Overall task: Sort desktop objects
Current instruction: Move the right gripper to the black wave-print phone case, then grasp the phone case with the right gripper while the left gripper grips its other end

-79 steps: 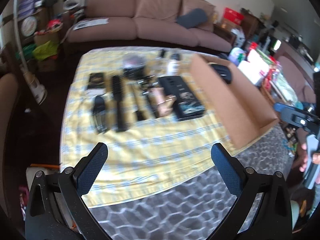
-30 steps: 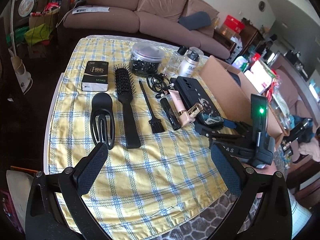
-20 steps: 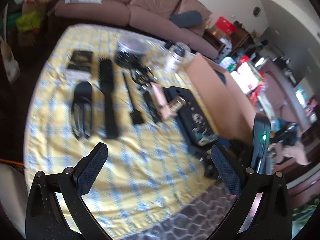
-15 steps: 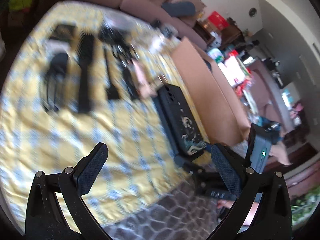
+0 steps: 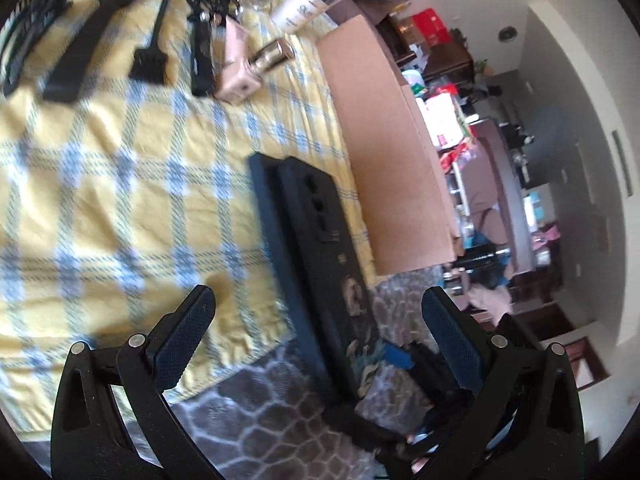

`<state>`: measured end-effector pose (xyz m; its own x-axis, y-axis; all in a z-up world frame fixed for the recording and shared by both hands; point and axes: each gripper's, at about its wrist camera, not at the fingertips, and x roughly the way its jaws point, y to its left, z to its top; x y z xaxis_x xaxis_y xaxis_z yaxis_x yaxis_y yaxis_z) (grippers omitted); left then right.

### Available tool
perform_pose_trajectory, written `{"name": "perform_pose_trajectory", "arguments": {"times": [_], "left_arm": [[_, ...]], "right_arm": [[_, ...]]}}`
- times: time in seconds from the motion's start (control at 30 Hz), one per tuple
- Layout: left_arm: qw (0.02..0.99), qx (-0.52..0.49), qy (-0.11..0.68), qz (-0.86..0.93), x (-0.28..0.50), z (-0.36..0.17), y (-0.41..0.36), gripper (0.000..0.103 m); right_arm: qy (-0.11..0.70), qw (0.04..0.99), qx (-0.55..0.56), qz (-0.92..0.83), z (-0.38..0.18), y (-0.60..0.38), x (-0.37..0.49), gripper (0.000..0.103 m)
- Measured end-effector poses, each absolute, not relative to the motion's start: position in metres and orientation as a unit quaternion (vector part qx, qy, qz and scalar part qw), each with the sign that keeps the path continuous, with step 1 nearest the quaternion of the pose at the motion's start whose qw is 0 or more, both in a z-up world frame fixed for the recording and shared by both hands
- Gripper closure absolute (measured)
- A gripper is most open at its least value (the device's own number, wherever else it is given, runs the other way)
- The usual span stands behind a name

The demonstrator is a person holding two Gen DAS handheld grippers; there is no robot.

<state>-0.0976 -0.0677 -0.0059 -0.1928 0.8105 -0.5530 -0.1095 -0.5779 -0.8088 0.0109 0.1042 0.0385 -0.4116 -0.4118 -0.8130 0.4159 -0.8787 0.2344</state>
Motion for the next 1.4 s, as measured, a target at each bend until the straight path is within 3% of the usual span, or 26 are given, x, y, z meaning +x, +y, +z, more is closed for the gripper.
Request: {"name": "perform_pose_trajectory", "arguments": {"times": [0.2, 0.3, 0.4, 0.43, 0.47, 0.5, 0.9, 1.2, 1.4], "left_arm": [[0.337, -0.544, -0.326, 0.695, -0.094, -0.008, -0.060, 0.001], [0.340, -0.544, -0.337, 0.690, -0.091, -0.008, -0.061, 0.009], [0.332, -0.545, -0.350, 0.686, -0.092, -0.012, -0.065, 0.041], [0.331, -0.544, -0.357, 0.684, -0.092, -0.012, -0.069, 0.057], [0.331, -0.542, -0.359, 0.684, -0.092, -0.012, -0.071, 0.067], [0.332, -0.541, -0.358, 0.685, -0.092, -0.012, -0.072, 0.069], [0.373, -0.500, -0.347, 0.700, -0.107, 0.057, -0.034, 0.070], [0.400, -0.493, -0.316, 0.705, -0.170, 0.133, 0.084, 0.070], [0.395, -0.510, -0.304, 0.701, -0.210, 0.134, 0.153, 0.068]], "right_arm": [[0.017, 0.265, 0.477, -0.838, 0.038, 0.091, 0.024, 0.012], [0.040, 0.274, 0.468, -0.839, 0.041, 0.080, 0.033, 0.012], [0.062, 0.270, 0.458, -0.845, 0.046, 0.075, 0.039, 0.012], [0.063, 0.269, 0.455, -0.847, 0.049, 0.076, 0.040, 0.012], [0.062, 0.269, 0.452, -0.848, 0.051, 0.078, 0.040, 0.012], [0.060, 0.270, 0.448, -0.850, 0.054, 0.079, 0.041, 0.012], [0.074, 0.269, 0.410, -0.868, 0.117, 0.118, 0.024, 0.012], [0.058, 0.252, 0.396, -0.881, 0.183, 0.211, -0.041, 0.012], [0.052, 0.237, 0.406, -0.881, 0.182, 0.264, -0.087, 0.012]]}}
